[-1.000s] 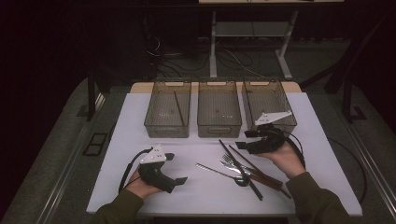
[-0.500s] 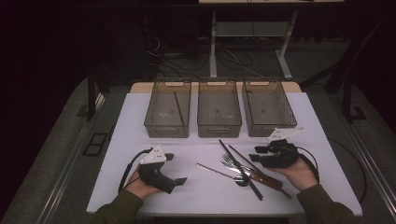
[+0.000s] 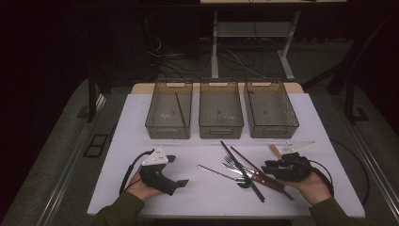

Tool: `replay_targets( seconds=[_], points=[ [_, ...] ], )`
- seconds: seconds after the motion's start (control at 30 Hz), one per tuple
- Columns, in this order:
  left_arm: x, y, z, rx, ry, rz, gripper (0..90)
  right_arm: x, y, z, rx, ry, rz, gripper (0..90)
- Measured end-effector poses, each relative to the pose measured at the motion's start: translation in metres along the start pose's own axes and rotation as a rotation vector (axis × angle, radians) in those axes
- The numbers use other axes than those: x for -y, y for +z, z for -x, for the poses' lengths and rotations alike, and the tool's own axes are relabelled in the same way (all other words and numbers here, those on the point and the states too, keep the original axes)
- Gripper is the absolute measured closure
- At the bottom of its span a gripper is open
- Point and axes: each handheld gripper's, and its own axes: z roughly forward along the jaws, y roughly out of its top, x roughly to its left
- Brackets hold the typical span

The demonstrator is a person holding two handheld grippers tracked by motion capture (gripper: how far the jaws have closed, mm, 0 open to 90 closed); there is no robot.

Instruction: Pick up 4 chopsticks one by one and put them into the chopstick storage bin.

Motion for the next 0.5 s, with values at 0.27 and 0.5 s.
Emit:
replay_targets(
  seconds=[0.27,0.5],
  points=[
    [0.0,0.0,0.0,0.0,0.0,0.001,0.2,0.018,-0.004,-0.001,-0.006,0.017,-0.033,75.6],
    [0.0,0.0,0.0,0.001,-0.001,0.0,0.2,0.024,-0.002,-0.001,-0.012,0.029,-0.064,77.8]
  ],
)
